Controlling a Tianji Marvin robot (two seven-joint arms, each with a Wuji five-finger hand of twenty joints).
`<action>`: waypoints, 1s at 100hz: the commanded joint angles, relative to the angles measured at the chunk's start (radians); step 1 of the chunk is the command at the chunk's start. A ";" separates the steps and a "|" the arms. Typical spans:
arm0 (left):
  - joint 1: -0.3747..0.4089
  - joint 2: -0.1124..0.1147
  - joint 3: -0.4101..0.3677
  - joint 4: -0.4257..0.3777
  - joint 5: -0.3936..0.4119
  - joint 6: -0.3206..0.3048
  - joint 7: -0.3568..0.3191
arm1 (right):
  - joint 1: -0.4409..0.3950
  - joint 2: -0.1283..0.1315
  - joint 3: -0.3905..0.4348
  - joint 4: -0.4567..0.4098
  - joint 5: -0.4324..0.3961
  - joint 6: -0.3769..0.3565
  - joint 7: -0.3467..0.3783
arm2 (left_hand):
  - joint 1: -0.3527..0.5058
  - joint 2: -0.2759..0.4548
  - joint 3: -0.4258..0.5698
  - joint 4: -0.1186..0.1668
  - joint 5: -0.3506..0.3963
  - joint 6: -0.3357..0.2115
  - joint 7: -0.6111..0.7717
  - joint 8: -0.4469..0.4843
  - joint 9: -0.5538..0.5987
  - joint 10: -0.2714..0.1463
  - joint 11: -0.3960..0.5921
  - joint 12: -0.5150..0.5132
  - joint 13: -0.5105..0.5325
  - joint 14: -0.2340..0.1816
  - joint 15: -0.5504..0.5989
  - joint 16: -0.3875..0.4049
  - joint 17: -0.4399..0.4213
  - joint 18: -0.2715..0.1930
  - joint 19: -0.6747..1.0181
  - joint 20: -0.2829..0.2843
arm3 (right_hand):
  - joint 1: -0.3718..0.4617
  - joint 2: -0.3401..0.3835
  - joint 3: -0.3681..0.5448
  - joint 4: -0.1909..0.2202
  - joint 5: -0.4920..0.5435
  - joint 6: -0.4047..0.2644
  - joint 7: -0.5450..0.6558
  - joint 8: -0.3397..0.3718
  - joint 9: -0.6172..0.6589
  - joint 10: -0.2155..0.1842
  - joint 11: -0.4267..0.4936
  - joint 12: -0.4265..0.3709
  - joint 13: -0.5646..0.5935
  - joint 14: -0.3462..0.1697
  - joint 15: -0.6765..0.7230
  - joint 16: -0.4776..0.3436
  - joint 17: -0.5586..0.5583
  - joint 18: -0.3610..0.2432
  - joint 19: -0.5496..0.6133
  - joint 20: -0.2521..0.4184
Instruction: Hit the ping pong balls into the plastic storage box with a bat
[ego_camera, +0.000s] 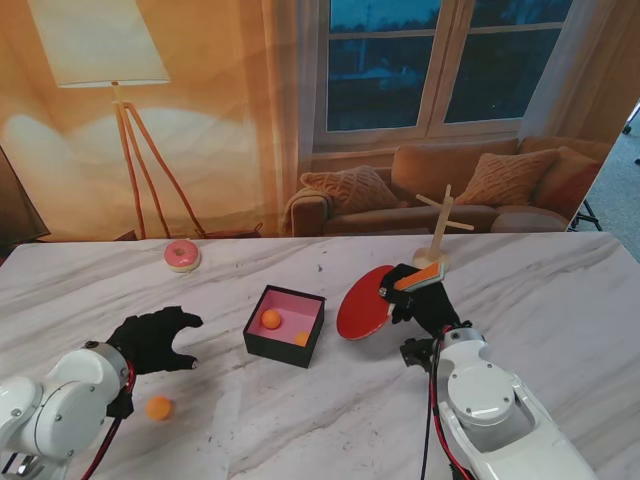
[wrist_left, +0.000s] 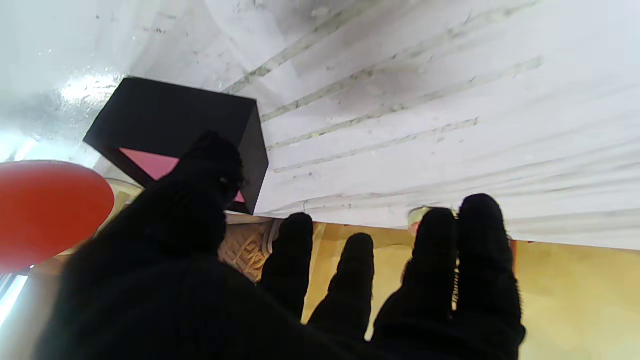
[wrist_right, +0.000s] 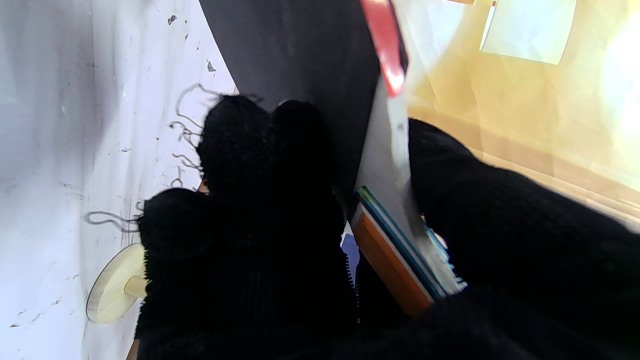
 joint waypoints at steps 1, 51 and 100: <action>0.031 0.002 -0.007 -0.007 0.006 0.010 -0.016 | -0.002 -0.002 -0.003 -0.001 0.002 0.005 0.013 | -0.008 0.014 -0.031 0.034 -0.051 -0.032 -0.013 -0.008 -0.064 -0.014 -0.033 -0.035 -0.053 0.013 -0.021 -0.014 0.004 0.038 -0.014 -0.014 | 0.055 0.040 0.034 0.022 0.051 -0.013 0.021 0.015 0.028 -0.068 0.017 0.015 -0.031 -0.059 -0.032 0.014 -0.009 -0.041 -0.009 0.008; 0.121 0.001 -0.015 0.007 0.062 0.013 -0.024 | 0.004 -0.002 -0.012 0.002 -0.010 0.014 0.011 | -0.018 -0.014 0.082 0.042 -0.111 -0.036 0.016 0.052 -0.090 0.005 -0.053 0.088 -0.044 0.014 0.091 0.099 0.067 0.000 0.081 0.011 | 0.054 0.041 0.034 0.022 0.052 -0.012 0.021 0.015 0.028 -0.068 0.018 0.015 -0.030 -0.058 -0.031 0.014 -0.009 -0.041 -0.009 0.008; 0.145 -0.003 0.023 0.088 0.106 -0.010 0.059 | 0.003 -0.002 -0.017 -0.003 -0.021 0.036 0.008 | -0.035 -0.077 0.231 0.029 -0.107 -0.023 0.162 0.117 -0.056 0.035 0.156 0.202 0.115 0.069 0.251 0.168 0.202 -0.060 0.194 0.056 | 0.054 0.040 0.034 0.022 0.051 -0.012 0.021 0.014 0.027 -0.068 0.018 0.014 -0.031 -0.058 -0.030 0.014 -0.010 -0.041 -0.008 0.009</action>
